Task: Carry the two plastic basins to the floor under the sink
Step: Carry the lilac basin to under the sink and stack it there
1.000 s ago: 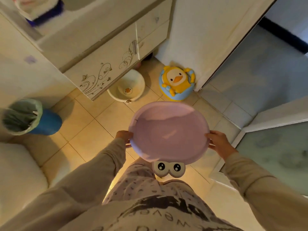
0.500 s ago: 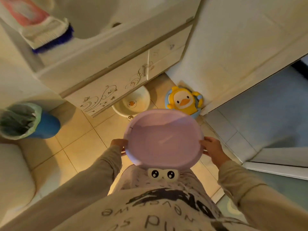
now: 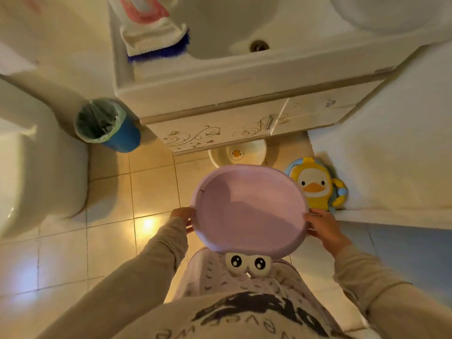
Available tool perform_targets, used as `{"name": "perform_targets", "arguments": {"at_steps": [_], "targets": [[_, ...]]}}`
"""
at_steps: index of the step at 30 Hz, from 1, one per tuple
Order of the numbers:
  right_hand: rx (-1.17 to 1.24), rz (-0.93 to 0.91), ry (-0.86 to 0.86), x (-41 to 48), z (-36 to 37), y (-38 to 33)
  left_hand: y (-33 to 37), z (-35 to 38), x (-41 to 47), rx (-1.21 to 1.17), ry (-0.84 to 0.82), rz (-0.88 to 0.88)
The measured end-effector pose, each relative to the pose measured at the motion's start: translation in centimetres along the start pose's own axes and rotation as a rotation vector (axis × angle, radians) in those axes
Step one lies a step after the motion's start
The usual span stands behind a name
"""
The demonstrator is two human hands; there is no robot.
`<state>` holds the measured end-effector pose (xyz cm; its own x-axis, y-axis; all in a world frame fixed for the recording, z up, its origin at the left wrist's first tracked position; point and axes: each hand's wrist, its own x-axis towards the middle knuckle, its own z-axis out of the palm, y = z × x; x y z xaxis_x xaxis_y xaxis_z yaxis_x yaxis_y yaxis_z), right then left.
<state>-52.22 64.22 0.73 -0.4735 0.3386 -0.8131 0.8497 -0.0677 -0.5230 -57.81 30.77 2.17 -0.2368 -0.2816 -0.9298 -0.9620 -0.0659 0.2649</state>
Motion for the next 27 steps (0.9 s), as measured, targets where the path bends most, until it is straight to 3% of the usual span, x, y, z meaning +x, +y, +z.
{"name": "perform_targets", "arguments": {"at_steps": [6, 13, 20, 27], "targets": [[-0.140, 0.011, -0.083, 5.1, -2.4, -3.3, -2.0, 3.8, -0.4, -0.148, 0.042, -0.053], [-0.270, 0.101, -0.093, 11.6, -3.6, -2.4, -5.3, 7.6, 3.1, -0.255, -0.014, -0.115], [-0.368, 0.190, -0.067, 21.2, -0.7, 3.8, -9.4, 11.3, 13.7, -0.153, 0.038, -0.195], [-0.411, 0.206, -0.106, 31.2, 4.5, 8.4, -9.4, 14.2, 25.9, -0.073, 0.040, -0.155]]}}
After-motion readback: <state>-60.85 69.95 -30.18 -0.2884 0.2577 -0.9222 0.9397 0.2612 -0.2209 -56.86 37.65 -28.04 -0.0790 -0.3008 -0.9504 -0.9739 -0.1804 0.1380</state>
